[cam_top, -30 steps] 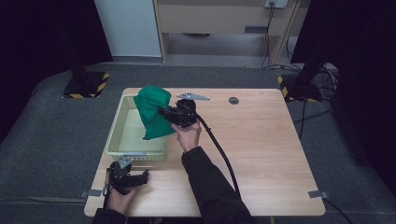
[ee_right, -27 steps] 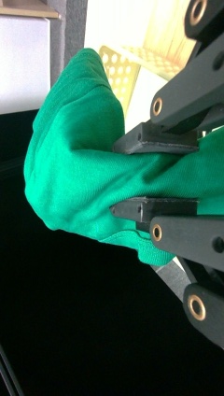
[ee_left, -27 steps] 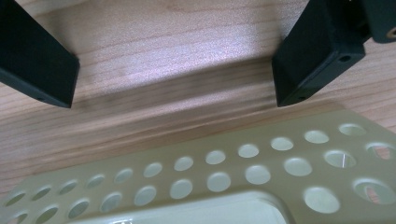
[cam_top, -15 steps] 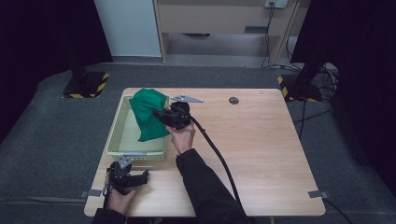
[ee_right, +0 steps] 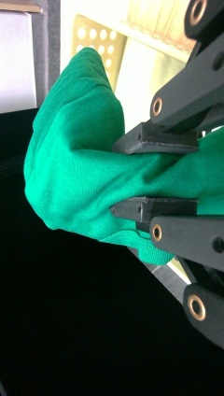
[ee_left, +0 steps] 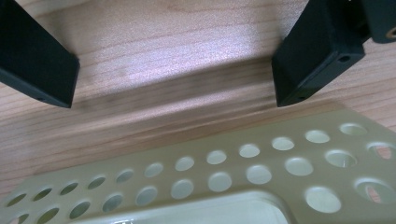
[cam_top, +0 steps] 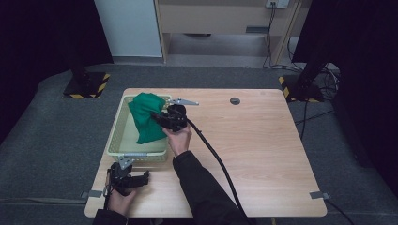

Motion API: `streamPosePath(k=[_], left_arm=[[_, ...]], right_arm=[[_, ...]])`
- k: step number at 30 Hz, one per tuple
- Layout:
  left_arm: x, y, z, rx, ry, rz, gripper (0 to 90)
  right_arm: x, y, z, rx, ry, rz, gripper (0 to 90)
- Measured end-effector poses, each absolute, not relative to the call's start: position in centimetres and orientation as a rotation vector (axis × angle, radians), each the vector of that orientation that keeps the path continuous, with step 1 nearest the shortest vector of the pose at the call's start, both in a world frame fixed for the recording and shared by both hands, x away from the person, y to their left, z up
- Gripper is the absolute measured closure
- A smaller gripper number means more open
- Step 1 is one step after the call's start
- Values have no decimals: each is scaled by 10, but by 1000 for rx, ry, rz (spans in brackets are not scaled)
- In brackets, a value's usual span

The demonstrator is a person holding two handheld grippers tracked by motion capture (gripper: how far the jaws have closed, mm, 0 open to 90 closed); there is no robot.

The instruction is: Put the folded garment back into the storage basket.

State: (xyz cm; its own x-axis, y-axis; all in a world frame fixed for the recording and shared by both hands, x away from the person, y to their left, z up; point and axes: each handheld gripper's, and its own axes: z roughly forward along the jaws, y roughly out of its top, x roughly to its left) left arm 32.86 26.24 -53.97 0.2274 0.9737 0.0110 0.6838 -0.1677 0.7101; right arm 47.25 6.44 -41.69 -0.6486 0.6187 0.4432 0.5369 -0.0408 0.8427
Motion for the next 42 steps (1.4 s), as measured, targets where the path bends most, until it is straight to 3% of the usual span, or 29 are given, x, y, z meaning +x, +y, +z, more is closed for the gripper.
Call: streamPosePath(k=[42], left_arm=[[329, 262, -540, 1925, 1518, 646, 0]], right_arm=[[487, 94, -469, 1437, 2205, 1681, 728]])
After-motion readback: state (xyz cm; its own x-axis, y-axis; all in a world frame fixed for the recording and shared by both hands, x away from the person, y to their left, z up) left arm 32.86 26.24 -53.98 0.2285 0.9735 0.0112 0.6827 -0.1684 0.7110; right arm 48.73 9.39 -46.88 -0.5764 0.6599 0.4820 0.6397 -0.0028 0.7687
